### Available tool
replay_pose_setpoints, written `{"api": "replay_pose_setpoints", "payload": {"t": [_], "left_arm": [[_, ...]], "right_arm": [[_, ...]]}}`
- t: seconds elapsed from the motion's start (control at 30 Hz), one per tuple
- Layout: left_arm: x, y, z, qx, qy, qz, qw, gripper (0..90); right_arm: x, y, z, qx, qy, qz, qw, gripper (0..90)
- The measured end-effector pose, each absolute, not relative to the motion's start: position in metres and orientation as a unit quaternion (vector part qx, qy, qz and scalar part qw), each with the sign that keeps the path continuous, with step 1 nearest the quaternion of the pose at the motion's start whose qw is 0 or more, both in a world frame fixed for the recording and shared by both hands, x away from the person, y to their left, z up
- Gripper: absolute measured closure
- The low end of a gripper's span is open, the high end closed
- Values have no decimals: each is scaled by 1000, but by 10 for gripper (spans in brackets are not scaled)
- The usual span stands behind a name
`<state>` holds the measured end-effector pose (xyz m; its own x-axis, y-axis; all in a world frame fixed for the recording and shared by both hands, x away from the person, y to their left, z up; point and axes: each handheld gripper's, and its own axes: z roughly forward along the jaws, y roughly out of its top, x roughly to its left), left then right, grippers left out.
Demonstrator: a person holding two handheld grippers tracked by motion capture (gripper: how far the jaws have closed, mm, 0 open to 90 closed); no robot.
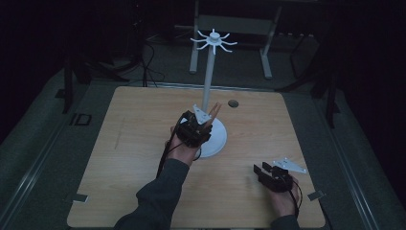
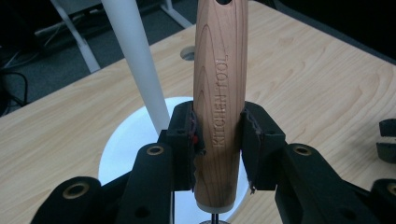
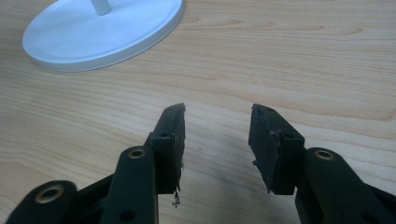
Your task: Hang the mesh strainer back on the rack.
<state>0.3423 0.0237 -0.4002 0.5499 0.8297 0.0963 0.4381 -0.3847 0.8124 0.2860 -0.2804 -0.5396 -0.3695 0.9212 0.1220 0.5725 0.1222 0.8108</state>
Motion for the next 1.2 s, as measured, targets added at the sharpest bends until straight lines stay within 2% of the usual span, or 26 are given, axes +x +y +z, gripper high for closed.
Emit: {"api": "replay_pose_setpoints", "payload": {"t": [1.2], "left_arm": [[333, 30, -367, 722, 426, 312, 447, 674]], "right_arm": [[286, -281, -541, 526, 713, 412, 212, 521]]}}
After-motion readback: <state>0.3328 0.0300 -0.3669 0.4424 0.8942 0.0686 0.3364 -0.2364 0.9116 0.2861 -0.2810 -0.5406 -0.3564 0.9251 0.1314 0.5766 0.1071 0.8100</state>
